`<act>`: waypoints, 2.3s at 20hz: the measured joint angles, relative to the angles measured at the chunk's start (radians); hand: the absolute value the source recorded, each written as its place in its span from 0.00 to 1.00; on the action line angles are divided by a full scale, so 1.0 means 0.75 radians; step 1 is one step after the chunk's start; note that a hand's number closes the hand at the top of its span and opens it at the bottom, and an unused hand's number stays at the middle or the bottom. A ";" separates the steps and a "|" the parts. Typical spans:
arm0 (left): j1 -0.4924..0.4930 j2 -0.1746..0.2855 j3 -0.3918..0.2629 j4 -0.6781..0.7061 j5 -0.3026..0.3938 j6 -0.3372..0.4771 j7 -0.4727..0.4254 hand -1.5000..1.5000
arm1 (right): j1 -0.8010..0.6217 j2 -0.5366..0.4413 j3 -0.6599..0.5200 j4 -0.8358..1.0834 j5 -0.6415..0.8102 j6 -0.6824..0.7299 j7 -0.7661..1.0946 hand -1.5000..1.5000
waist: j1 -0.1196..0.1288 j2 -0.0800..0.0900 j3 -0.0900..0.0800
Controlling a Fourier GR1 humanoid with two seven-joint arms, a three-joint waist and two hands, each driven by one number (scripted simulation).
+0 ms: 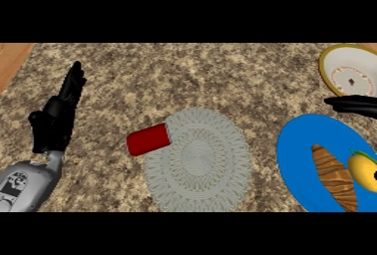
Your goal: Pick the croissant from the plate and place it in the bowl
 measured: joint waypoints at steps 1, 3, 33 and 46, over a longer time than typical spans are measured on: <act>0.001 0.004 0.002 -0.006 -0.001 -0.003 0.003 0.50 | 0.002 -0.010 0.035 -0.009 0.035 -0.025 -0.025 0.00 | 0.002 -0.001 -0.001; 0.001 0.002 0.001 -0.003 -0.013 0.000 0.001 0.50 | -0.002 -0.037 0.100 -0.002 0.100 -0.072 -0.077 0.00 | 0.004 0.000 -0.001; 0.054 -0.080 0.098 -0.027 -0.125 -0.069 0.043 0.50 | -0.188 0.250 0.617 0.586 0.786 -0.506 -0.400 1.00 | -0.032 -0.013 -0.009; 0.064 -0.111 0.151 -0.046 -0.169 -0.098 0.066 0.50 | -0.178 0.322 0.577 0.633 0.818 -0.648 -0.511 1.00 | -0.042 -0.026 -0.023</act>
